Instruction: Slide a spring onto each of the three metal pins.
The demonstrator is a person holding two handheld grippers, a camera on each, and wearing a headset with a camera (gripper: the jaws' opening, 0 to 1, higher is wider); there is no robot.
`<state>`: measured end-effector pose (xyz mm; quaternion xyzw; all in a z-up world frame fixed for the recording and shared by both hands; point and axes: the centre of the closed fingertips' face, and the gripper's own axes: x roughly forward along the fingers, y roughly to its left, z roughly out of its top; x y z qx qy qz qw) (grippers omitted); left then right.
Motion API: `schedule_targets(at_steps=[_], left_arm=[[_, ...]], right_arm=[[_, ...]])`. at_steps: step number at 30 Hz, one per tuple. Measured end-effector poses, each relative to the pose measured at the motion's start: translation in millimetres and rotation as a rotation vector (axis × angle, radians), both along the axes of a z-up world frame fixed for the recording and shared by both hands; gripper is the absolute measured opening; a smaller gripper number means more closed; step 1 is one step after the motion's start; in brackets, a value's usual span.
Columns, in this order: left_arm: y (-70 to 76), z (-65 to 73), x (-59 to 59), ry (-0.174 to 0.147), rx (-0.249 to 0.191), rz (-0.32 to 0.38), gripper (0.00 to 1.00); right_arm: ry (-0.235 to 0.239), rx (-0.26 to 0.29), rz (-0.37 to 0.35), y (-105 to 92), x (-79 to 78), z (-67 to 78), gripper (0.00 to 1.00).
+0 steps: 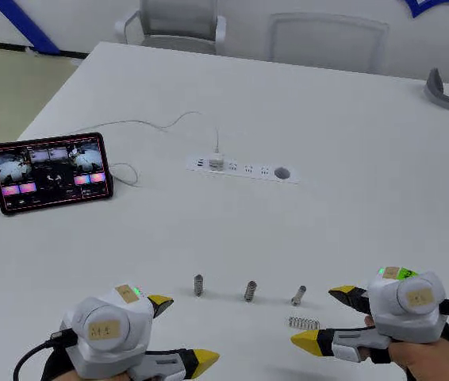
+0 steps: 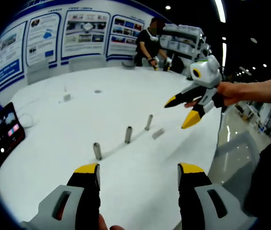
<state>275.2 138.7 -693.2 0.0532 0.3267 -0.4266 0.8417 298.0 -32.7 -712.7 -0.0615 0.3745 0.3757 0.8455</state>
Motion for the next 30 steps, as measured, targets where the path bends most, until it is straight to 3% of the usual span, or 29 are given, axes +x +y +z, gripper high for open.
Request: schedule_targets(at_steps=[17, 30], left_arm=[[-46.2, -5.2, 3.6, 0.01, 0.003, -0.095, 0.68], [-76.7, -10.2, 6.0, 0.007, 0.009, -0.171, 0.68]], right_arm=[[0.01, 0.026, -0.088, -41.1, -19.3, 2.7, 0.76], [0.008, 0.041, -0.107, -52.8, -35.3, 10.4, 0.79]])
